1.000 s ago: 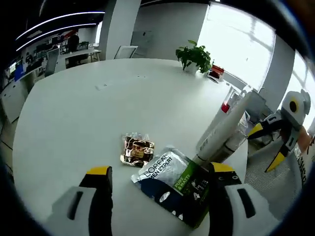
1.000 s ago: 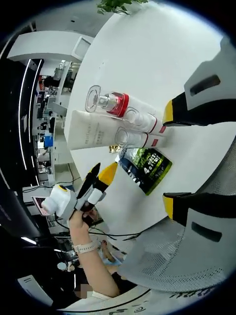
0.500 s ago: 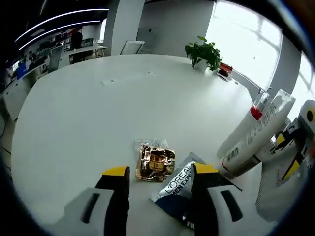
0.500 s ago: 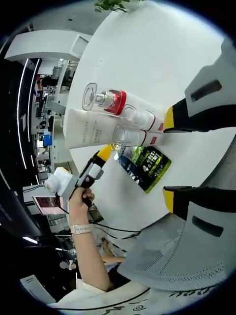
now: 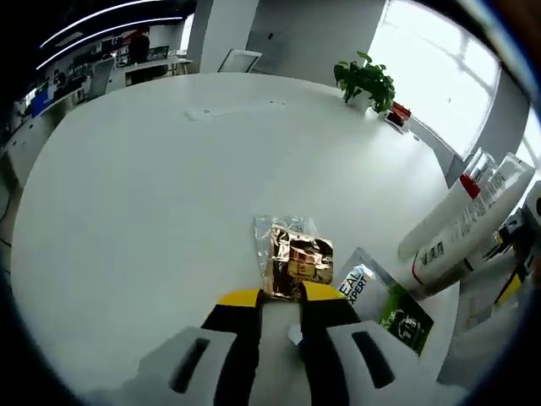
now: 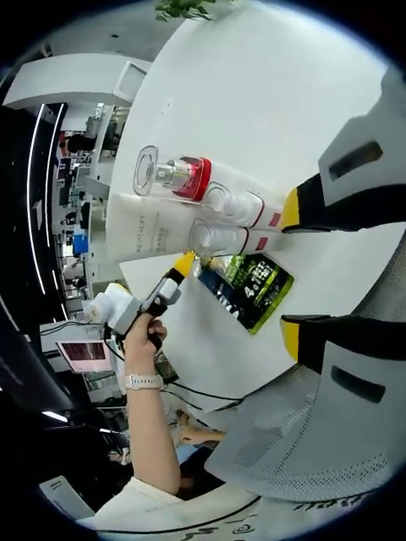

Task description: Arrange the skincare products in the storage area until every visible bottle or jar stands upright without overlapping.

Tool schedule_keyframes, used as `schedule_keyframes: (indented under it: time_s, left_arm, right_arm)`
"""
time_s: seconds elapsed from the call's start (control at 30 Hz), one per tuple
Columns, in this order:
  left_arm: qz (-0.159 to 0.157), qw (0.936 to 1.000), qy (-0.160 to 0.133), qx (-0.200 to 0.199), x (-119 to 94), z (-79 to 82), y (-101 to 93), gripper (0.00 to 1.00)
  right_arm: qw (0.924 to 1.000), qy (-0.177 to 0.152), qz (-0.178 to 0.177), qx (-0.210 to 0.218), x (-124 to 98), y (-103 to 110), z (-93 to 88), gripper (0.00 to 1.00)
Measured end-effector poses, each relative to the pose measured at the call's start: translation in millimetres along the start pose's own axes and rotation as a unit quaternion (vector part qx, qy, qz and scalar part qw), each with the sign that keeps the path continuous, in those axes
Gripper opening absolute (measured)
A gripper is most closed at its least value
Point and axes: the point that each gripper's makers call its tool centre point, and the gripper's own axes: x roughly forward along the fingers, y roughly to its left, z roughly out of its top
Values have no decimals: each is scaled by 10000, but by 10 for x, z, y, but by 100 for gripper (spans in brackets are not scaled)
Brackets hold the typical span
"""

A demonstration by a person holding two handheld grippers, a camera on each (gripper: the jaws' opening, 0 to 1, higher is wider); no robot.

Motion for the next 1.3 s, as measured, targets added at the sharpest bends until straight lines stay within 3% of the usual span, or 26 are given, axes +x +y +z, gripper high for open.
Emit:
schedule_keyframes:
  time_s: [0.17,0.73,0.9,1.17,1.3]
  left_arm:
    - [52,9999,-33,-110,9,10,46,7]
    - [-8,9991,-190,-370,-28,77,102,2]
    - [-15,9997,-176,-188,-69,72,84,1]
    - [164,9973,-689,-194,-269,267,52,1]
    - [157,9963,-825,-201,-320,266,-42,1]
  right_arm:
    - [10000,26,-2,44,15,-17,-19,38]
    - [10000,28,4,27,44,-21,-4,34]
    - [10000,-15,-24,-9,25,-1,21,34]
    - [9999,-85,-69,-53,-22,26,63,33]
    - [9996,-245,-48,-145,-35,69,137,33]
